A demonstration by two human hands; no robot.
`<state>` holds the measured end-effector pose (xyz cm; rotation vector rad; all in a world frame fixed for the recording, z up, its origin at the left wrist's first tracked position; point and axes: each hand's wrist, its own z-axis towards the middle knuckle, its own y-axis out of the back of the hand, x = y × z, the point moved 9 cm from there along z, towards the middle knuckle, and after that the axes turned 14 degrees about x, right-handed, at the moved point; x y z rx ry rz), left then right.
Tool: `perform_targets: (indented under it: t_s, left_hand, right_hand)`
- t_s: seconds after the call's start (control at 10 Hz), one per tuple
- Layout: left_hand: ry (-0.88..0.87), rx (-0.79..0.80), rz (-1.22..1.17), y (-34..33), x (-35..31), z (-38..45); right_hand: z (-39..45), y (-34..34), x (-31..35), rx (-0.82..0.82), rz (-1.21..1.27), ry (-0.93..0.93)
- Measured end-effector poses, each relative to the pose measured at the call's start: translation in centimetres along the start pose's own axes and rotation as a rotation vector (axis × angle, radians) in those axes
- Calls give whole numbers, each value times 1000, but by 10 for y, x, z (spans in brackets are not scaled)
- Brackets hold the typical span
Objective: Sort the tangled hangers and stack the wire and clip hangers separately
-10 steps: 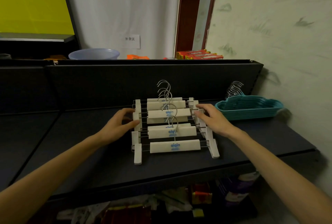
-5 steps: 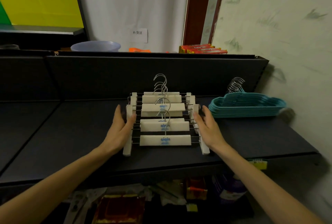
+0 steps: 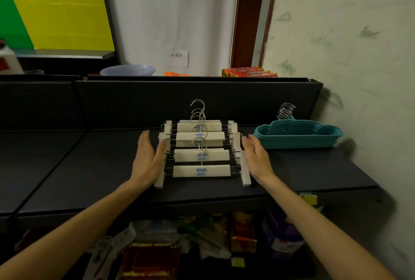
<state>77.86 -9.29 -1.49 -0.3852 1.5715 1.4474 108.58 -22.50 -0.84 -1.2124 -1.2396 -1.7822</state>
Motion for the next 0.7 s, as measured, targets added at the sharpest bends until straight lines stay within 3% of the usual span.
perform_targets:
  t_s: [0.1, 0.2, 0.3, 0.4, 0.5, 0.7]
  left_hand:
    - [-192, -58, 379, 4, -32, -12]
    - [-394, -24, 728, -16, -74, -25]
    - [-414, 15, 860, -29, -94, -26]
    - [-349, 167, 943, -41, -110, -24]
    - [-295, 255, 918, -53, -116, -30]
    - [-265, 257, 899, -65, -158, -34]
  right_hand:
    - [-15, 17, 8, -79, -138, 43]
    - [-43, 33, 30, -125, -579, 80]
    - [-55, 38, 38, -72, -931, 45]
    - [-67, 63, 30, 52, -1226, -175]
    - [-75, 82, 28, 93, -1271, -292]
    - [-67, 113, 41, 144, -1217, -391]
